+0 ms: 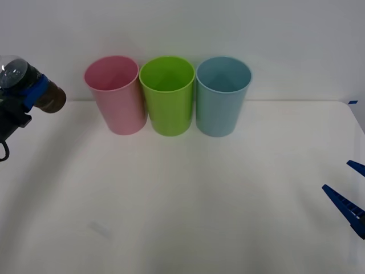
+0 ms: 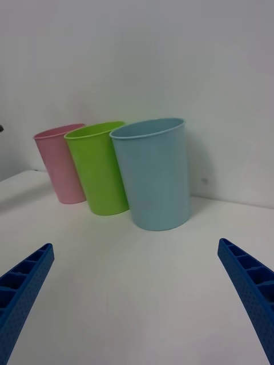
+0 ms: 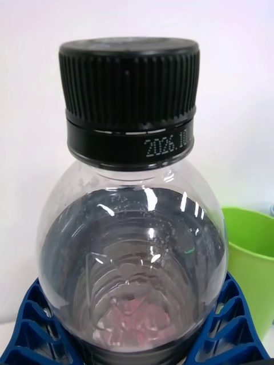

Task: Grasp the object on the table and drop it into the matching bin: aluminum can to the light blue bin, PET bottle to the pink bin.

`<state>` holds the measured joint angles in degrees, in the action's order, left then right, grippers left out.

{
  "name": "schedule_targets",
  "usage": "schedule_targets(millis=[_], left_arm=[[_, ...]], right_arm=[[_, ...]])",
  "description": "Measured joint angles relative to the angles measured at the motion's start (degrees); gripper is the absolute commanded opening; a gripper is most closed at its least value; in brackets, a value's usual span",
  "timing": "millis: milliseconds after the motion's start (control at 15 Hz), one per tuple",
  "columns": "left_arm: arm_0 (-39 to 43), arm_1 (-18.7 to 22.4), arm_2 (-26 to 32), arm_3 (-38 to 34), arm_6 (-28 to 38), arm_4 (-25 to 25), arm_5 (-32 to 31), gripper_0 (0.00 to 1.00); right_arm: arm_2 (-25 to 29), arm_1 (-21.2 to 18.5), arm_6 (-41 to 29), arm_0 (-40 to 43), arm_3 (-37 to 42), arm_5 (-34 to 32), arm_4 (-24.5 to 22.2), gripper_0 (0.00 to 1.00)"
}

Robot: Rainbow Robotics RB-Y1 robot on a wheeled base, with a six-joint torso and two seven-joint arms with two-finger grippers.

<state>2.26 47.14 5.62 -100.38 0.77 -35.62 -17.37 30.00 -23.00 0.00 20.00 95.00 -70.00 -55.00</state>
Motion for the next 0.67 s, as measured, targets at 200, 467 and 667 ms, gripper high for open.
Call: schedule_targets(millis=[200, 467, 667], left_arm=[[-2.6, 2.7, -0.1, 0.1, 2.1, 0.6, 1.1, 0.00], [-8.2, 5.7, -5.1, 0.4, 3.2, 0.6, 6.9, 0.00], [-14.8, 7.6, -11.2, 4.1, 3.0, 1.3, 9.1, 0.00]], right_arm=[[0.0, 0.0, 0.0, 0.0, 0.0, 0.0, 0.0, 1.00], [0.0, 0.0, 0.0, 0.0, 0.0, 0.0, 0.0, 1.00], [0.0, 0.0, 0.0, 0.0, 0.0, 0.0, 0.0, 1.00]])
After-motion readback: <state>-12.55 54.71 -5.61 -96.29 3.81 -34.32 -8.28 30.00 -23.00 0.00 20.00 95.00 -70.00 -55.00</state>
